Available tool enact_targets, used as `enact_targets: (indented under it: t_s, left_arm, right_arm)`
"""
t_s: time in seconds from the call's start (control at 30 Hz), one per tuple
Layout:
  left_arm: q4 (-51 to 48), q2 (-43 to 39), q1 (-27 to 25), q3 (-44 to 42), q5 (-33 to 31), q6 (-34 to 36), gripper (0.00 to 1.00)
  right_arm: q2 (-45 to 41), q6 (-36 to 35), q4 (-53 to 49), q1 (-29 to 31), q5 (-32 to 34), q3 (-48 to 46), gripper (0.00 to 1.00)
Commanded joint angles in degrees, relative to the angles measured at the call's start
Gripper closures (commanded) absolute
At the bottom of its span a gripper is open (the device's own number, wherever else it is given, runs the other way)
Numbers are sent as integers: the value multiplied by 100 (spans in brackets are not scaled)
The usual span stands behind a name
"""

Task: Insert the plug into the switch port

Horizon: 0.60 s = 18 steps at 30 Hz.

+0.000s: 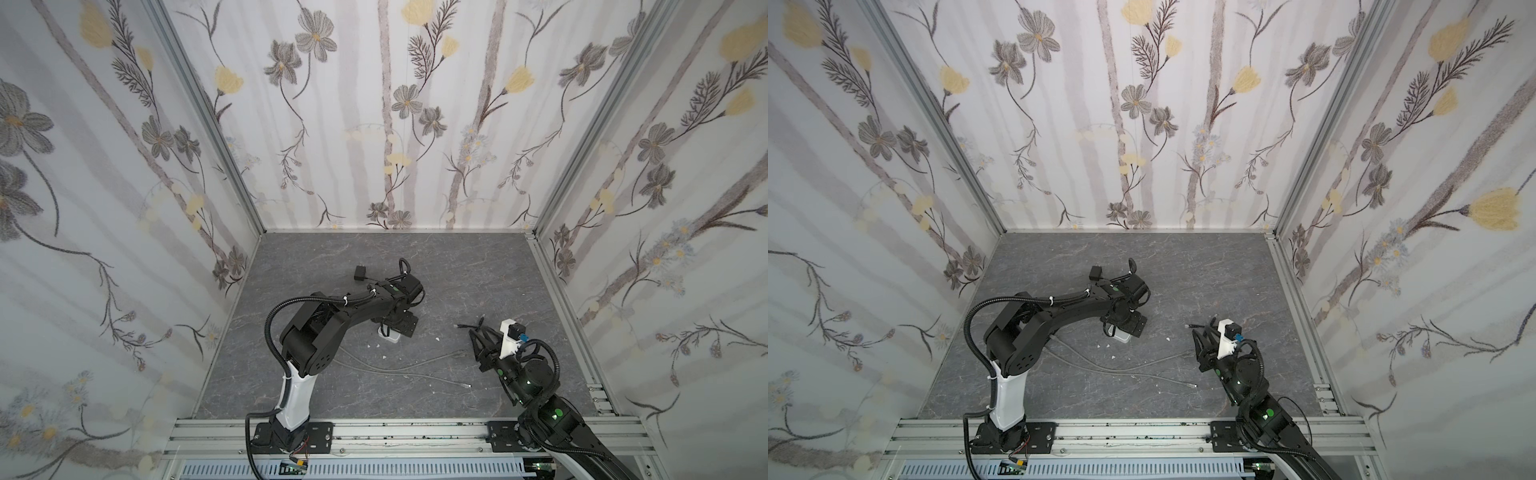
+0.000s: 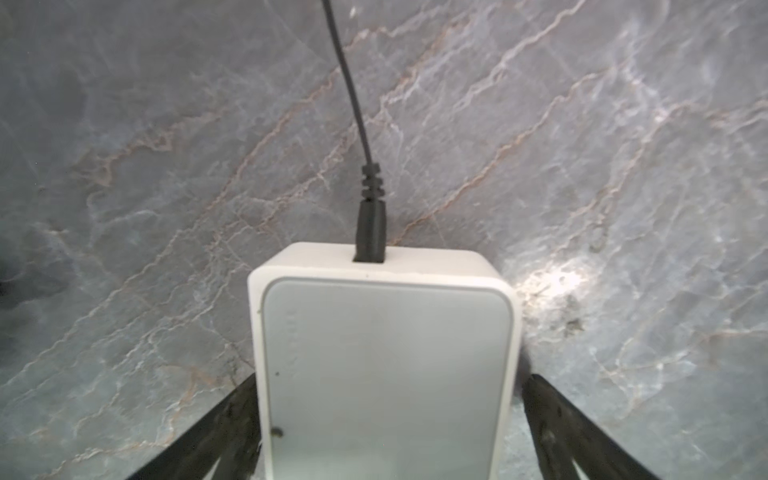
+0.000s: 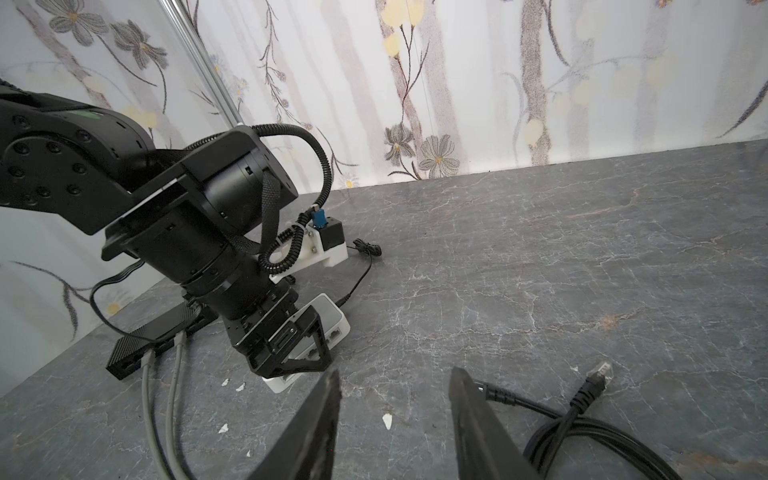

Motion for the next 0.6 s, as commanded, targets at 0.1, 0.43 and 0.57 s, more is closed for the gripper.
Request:
enact_targets:
  t_s: [0.1,0.43,0.57]
  left_arm:
    - [-42,7,220,-79,661,324,21]
    - [-435,-86,191,-86,461,918,35]
    - [-558,-96,137,-78,272,1078,35]
  right_arm:
    - [-47,-12,134,8,-79,-89,56]
    - [1,-11,163,17,-62,-84,56]
    - [6,-9,165,16,-44,-83,56]
